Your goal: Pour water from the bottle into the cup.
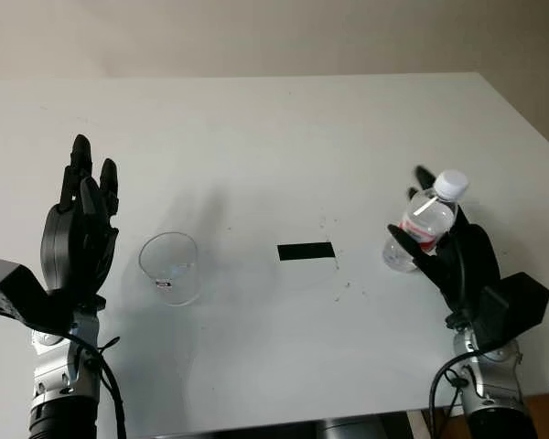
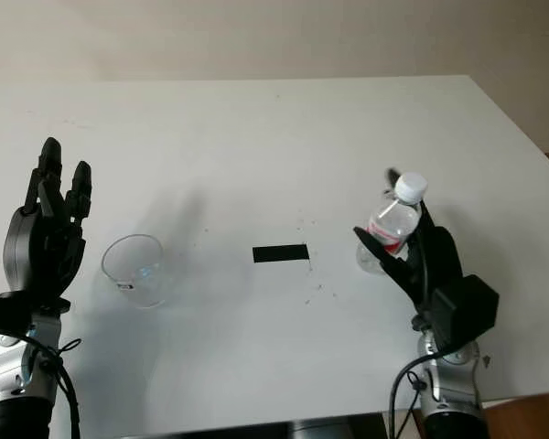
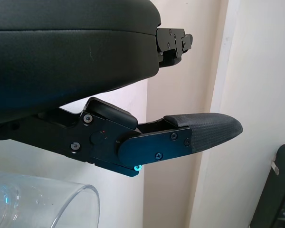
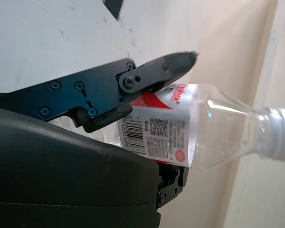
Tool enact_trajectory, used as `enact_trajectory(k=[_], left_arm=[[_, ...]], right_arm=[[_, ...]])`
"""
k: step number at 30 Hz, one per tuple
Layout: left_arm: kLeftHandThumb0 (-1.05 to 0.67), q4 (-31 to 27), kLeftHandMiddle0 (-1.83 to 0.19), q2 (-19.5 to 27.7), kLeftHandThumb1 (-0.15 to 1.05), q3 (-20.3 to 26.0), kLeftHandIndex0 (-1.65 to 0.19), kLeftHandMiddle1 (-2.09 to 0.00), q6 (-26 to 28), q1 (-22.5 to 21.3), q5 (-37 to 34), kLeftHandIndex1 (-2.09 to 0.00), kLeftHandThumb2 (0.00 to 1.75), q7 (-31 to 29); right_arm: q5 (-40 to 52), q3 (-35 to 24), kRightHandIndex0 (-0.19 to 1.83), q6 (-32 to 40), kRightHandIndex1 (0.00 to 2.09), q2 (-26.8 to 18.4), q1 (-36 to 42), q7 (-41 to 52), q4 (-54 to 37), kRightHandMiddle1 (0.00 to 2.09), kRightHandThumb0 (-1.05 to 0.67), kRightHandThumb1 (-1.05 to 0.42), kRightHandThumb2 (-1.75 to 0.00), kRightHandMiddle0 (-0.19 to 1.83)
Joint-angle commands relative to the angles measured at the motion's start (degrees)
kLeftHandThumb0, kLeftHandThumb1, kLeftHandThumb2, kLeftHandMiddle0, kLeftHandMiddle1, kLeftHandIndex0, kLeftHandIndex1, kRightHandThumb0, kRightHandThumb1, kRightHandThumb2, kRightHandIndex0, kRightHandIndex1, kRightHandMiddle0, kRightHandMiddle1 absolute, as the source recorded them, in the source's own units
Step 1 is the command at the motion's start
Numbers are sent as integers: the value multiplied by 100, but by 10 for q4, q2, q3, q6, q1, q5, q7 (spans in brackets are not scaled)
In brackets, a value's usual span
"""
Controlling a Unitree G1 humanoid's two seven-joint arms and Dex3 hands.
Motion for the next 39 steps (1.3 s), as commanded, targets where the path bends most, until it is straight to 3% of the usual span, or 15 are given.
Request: enact_trajectory(k=[1, 3, 9, 13, 18, 21, 24, 29, 35, 39], left_arm=[[-82, 2, -1, 0, 105, -2, 5, 0, -6, -5, 3, 0, 62, 1], [-82, 0, 0, 0, 105, -2, 6, 0, -2, -5, 1, 0, 62, 0], [-83, 0, 0, 0, 105, -5, 6, 0, -2, -7, 3, 0, 62, 1], [-83, 4, 0, -2, 105, -7, 7, 0, -8, -8, 5, 0, 61, 2], [-83, 7, -1, -5, 105, -9, 5, 0, -12, -10, 2, 0, 61, 2], [-83, 8, -2, -6, 105, -10, 5, 0, -14, -10, 3, 0, 61, 1], [-82, 15, -2, -8, 105, -10, 4, 0, -20, -12, -2, 0, 61, -5], [-83, 14, -3, -9, 105, -11, 3, 0, -18, -12, 1, 0, 60, -1], [-82, 15, -2, -10, 105, -11, 4, 0, -21, -13, 1, 0, 62, 2], [-82, 17, -3, -10, 105, -10, 4, 0, -24, -13, 2, 0, 63, 3]], right_arm=[[-1, 2, 13, -14, 205, 19, 11, -9, 26, 206, -35, -103, -6, 8], [3, 2, 10, -15, 208, 22, 10, -11, 28, 209, -35, -104, -6, 6], [32, 3, 30, 12, 209, 30, 1, 5, 22, 209, -35, -104, -6, 12], [22, 13, 34, 24, 209, 27, -3, 6, 16, 209, -36, -104, -5, 15], [9, 22, 15, 41, 209, 33, -25, -11, 7, 209, -35, -104, -5, 11], [-33, 42, 14, 33, 209, 24, -58, -31, 12, 209, -33, -104, -6, 5], [-88, 72, 2, -3, 209, 4, -113, -35, 44, 209, -27, -105, -13, -11], [-151, 119, -8, 21, 209, 3, -217, -40, 76, 209, -21, -105, -17, -18], [-204, 174, 35, 57, 209, 13, -330, -41, 137, 209, -13, -105, -21, 5], [-243, 212, 78, 48, 209, 15, -389, -52, 206, 209, -12, -105, -20, 46]])
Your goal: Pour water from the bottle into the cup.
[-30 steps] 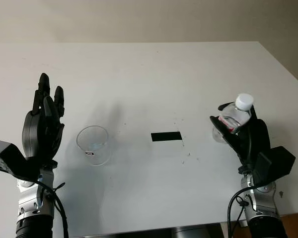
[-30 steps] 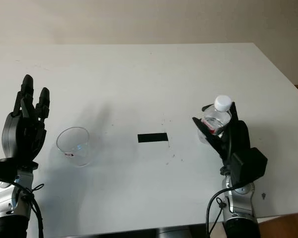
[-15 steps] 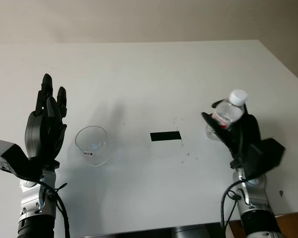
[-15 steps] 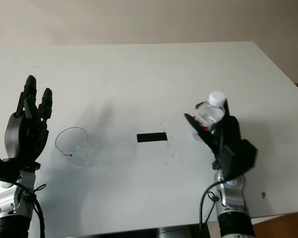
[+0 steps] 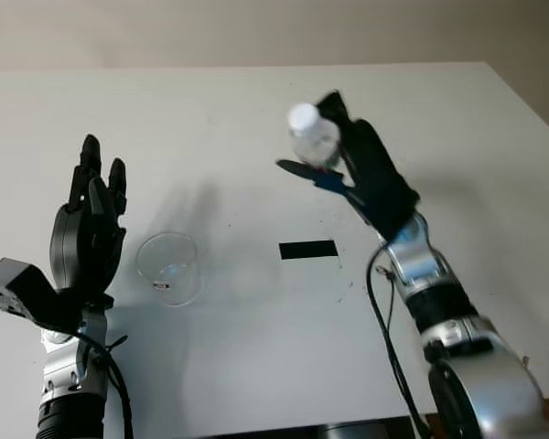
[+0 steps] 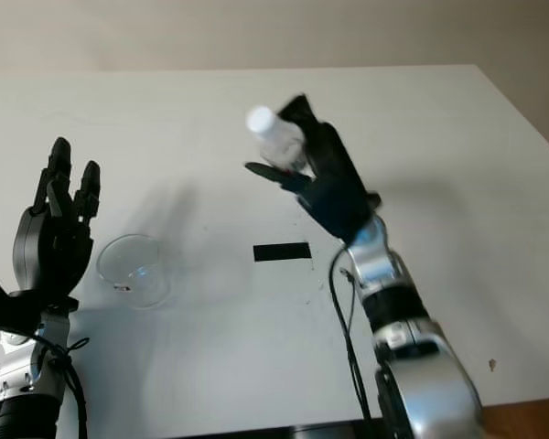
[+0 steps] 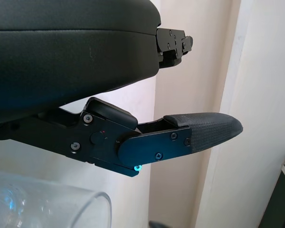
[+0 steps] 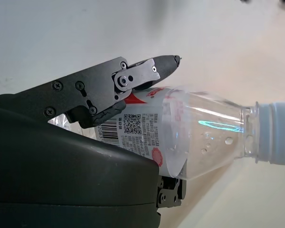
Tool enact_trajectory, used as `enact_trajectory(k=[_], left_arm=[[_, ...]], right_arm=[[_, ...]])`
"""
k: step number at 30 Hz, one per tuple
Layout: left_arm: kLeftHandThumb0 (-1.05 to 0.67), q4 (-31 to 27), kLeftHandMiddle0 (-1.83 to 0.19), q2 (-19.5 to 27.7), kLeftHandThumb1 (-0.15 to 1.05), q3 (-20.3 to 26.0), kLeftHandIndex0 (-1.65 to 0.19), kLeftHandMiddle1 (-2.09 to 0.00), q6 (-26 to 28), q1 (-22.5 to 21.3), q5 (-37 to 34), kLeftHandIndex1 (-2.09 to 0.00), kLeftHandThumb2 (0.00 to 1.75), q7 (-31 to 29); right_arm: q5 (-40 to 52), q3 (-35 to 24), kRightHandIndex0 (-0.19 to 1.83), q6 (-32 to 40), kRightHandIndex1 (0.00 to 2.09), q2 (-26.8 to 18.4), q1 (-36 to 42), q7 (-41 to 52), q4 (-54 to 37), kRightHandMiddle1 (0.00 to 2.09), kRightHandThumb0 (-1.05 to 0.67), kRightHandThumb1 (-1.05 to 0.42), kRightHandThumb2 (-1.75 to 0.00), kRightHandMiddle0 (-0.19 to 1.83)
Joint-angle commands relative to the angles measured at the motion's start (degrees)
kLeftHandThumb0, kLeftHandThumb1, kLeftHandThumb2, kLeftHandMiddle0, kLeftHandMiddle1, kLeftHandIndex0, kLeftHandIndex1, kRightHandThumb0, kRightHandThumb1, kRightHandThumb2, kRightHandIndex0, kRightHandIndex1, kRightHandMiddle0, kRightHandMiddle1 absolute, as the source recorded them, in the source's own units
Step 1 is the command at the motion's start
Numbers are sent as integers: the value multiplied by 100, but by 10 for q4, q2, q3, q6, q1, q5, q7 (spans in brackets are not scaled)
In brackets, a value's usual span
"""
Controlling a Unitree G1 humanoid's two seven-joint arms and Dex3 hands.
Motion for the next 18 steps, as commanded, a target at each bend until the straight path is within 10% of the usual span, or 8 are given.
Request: enact_trajectory(k=[1, 18], left_arm=[[-82, 0, -2, -1, 105, 0, 4, 0, -6, -5, 0, 0, 63, -1], [-82, -3, -1, -9, 105, -7, 6, 0, -1, -1, 5, 0, 61, 10]], right_arm=[[-8, 12, 89, -10, 209, 2, -34, -1, 33, 209, -11, -105, -21, 56], [-142, 123, 102, -81, 209, -11, -86, -127, 95, 209, -11, -102, -21, 61]])
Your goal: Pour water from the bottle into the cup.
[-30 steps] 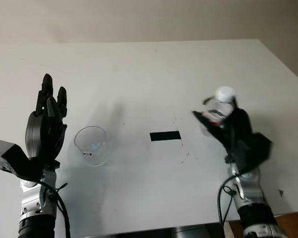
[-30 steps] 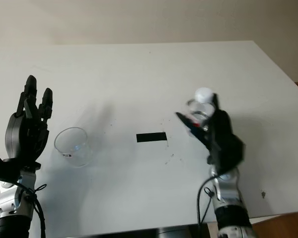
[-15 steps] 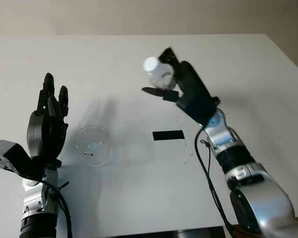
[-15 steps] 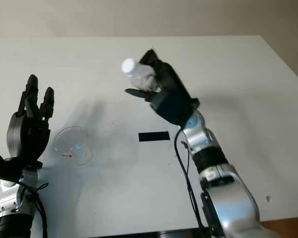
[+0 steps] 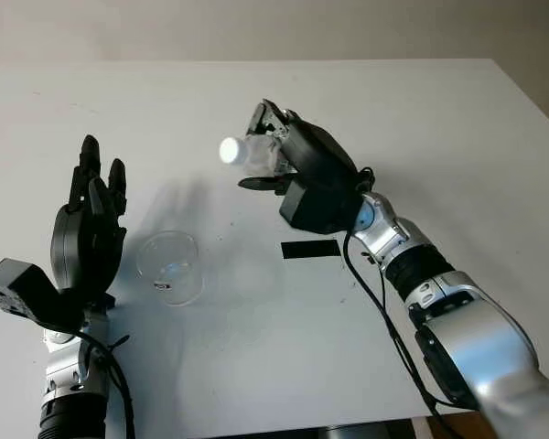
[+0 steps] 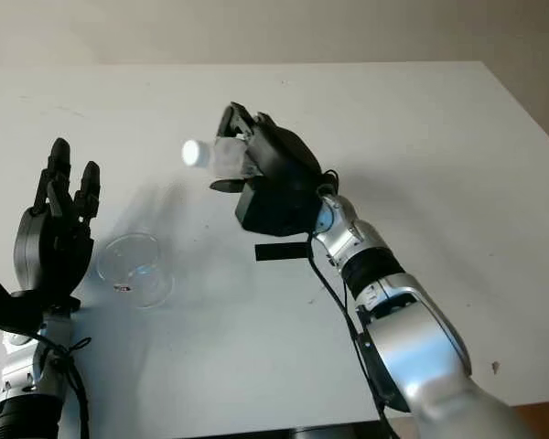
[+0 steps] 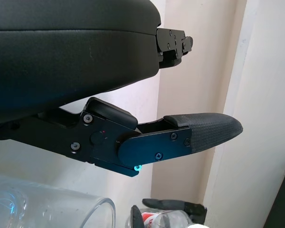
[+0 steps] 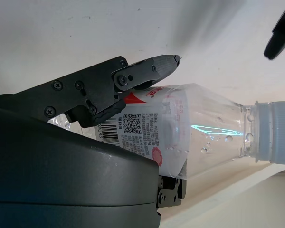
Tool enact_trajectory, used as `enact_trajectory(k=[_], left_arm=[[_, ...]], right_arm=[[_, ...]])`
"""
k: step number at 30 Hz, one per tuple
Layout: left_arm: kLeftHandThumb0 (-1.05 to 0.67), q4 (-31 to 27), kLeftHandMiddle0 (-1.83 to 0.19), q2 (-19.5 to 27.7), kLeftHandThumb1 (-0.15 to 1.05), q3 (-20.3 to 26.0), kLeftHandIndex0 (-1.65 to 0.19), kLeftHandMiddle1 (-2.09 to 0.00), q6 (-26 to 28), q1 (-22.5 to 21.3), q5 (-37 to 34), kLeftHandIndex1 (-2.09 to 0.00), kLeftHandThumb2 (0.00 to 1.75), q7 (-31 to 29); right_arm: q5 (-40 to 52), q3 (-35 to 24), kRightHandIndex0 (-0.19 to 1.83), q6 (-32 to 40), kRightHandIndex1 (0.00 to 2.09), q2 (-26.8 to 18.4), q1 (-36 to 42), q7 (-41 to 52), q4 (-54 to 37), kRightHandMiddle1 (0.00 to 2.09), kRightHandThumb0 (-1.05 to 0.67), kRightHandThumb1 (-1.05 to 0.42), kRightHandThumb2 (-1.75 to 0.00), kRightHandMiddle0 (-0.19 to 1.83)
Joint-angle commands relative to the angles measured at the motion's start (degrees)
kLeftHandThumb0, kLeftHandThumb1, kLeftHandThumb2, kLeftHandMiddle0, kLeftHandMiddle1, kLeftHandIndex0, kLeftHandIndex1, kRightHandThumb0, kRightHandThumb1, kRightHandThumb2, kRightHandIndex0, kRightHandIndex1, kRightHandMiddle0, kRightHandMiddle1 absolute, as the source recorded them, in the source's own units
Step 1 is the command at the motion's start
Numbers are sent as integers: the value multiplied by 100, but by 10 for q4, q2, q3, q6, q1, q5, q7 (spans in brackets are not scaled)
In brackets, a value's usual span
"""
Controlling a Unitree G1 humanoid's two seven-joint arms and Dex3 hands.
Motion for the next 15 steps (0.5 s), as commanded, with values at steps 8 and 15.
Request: enact_trajectory(k=[8, 15], left_arm=[[-86, -11, 3, -8, 105, -10, 9, 0, 8, -1, 2, 0, 56, 7], [-84, -13, 2, -9, 105, -9, 8, 0, 6, 0, 2, 0, 58, 11]], right_arm=[[-31, 29, 108, -25, 209, -9, -10, -39, -28, 209, -10, -103, -24, 65], [-51, 47, 113, -55, 209, -16, 3, -47, -76, 209, -11, -85, -59, 81]])
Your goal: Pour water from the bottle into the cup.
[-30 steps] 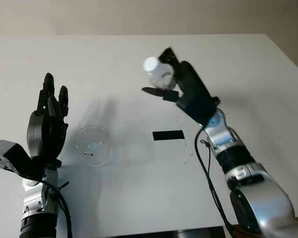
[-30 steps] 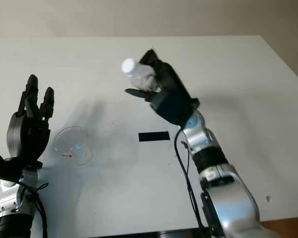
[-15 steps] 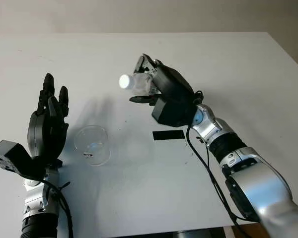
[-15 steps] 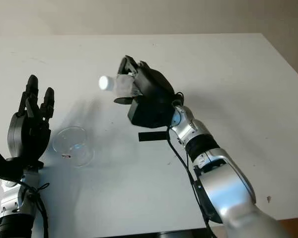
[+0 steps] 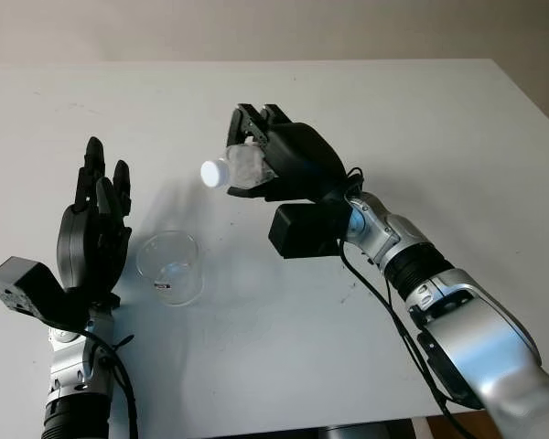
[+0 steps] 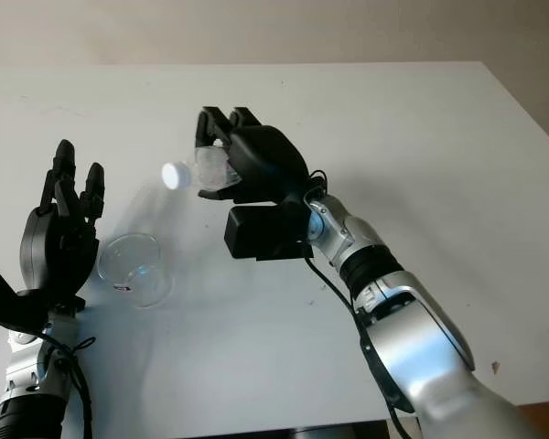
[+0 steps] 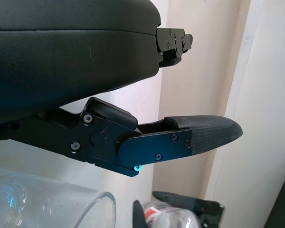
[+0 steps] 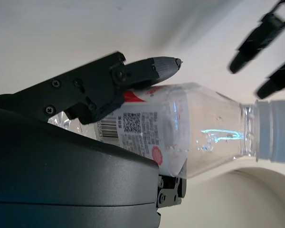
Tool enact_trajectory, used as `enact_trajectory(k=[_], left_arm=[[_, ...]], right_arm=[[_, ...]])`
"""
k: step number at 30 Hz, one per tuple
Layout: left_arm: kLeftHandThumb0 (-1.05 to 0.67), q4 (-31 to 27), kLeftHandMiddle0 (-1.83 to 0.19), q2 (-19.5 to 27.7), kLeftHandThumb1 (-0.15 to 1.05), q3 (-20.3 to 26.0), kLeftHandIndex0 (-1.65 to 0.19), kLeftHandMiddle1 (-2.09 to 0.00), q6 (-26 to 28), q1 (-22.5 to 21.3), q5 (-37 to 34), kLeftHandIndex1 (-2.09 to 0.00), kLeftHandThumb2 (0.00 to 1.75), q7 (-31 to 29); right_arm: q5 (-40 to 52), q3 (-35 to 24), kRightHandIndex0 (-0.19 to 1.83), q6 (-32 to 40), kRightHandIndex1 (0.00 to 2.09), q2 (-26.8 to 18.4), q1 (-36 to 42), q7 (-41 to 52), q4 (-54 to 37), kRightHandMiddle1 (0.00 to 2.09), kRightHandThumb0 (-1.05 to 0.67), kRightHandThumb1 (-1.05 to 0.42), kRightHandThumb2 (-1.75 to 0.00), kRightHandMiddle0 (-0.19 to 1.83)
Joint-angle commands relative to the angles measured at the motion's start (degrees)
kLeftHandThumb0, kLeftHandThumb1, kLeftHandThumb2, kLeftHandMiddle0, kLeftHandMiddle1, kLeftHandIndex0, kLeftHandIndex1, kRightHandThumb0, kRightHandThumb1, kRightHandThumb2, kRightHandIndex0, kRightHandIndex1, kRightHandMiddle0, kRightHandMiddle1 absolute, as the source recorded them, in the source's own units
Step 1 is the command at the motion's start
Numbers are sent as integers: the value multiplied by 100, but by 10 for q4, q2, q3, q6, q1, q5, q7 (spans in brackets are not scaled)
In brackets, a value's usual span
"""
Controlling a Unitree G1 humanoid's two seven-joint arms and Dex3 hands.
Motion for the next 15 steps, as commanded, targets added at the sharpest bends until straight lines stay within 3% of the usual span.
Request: enact_trajectory(k=[1, 5, 15], left_arm=[[-84, -6, 2, -2, 105, -1, 8, 0, -1, 0, 3, 0, 58, 1], [-86, -9, 2, -3, 105, -2, 8, 0, 6, 1, 2, 0, 55, 3], [-84, -1, 1, -4, 105, -2, 7, 0, -3, 1, 2, 0, 58, -3]], right_arm=[[-7, 5, 114, -13, 209, -7, 4, -8, -28, 209, -11, -83, -62, 82], [-38, 20, 121, -23, 209, -10, 8, -35, -61, 209, -12, -73, -82, 88], [-84, 43, 130, 12, 209, 17, 0, -80, -89, 209, -12, -65, -103, 92]])
